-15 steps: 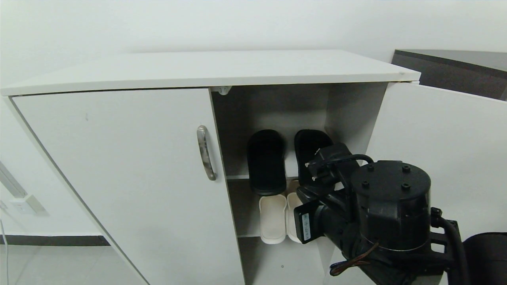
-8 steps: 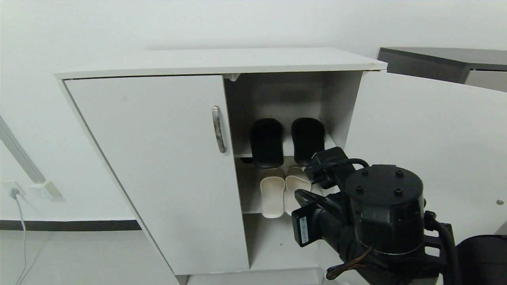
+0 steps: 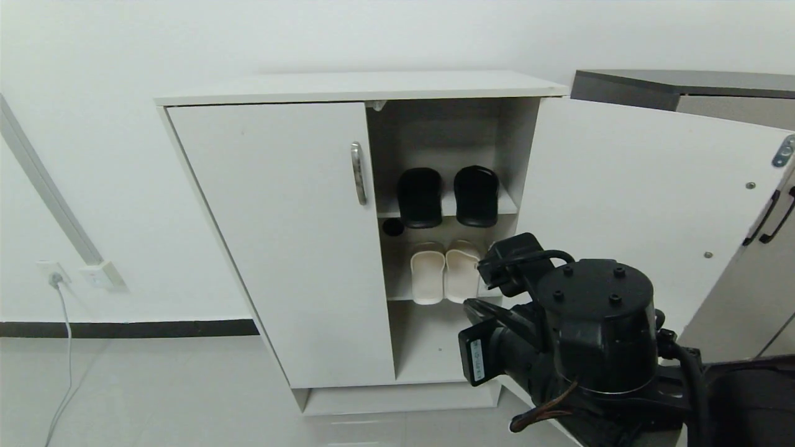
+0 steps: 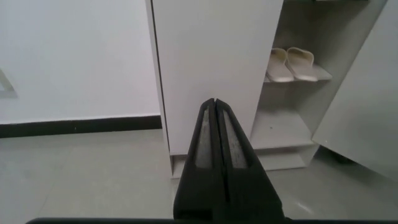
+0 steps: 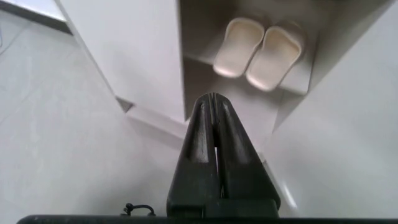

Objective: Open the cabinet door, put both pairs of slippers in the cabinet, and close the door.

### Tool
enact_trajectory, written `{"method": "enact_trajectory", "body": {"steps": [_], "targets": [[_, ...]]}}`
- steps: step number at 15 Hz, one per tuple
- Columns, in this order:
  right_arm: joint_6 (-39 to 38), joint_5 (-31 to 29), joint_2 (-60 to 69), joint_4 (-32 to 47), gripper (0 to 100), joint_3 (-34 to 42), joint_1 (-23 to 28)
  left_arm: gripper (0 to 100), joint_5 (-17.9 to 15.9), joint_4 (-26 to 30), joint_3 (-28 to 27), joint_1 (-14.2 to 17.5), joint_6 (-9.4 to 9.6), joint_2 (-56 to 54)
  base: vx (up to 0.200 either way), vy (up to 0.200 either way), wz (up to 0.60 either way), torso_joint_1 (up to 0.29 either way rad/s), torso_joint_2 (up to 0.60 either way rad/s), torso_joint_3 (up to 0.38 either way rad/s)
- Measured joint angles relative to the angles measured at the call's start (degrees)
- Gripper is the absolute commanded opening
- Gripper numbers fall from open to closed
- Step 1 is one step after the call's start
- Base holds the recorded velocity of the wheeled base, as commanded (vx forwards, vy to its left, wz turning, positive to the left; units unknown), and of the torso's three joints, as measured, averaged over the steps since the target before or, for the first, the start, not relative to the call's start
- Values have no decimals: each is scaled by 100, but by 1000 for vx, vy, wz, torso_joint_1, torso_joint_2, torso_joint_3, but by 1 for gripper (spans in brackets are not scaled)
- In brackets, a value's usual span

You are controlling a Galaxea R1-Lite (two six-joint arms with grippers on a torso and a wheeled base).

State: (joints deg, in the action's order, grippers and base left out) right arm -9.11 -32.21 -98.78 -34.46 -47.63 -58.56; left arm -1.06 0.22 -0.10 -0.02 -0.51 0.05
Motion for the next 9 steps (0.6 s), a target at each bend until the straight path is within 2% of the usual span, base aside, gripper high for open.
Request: {"method": "enact_trajectory", "body": {"steps": [9], "targets": [[44, 211, -50, -180, 0, 157, 221, 0, 0, 2, 0, 2, 0, 0, 0, 0, 0, 0, 0, 0]]}}
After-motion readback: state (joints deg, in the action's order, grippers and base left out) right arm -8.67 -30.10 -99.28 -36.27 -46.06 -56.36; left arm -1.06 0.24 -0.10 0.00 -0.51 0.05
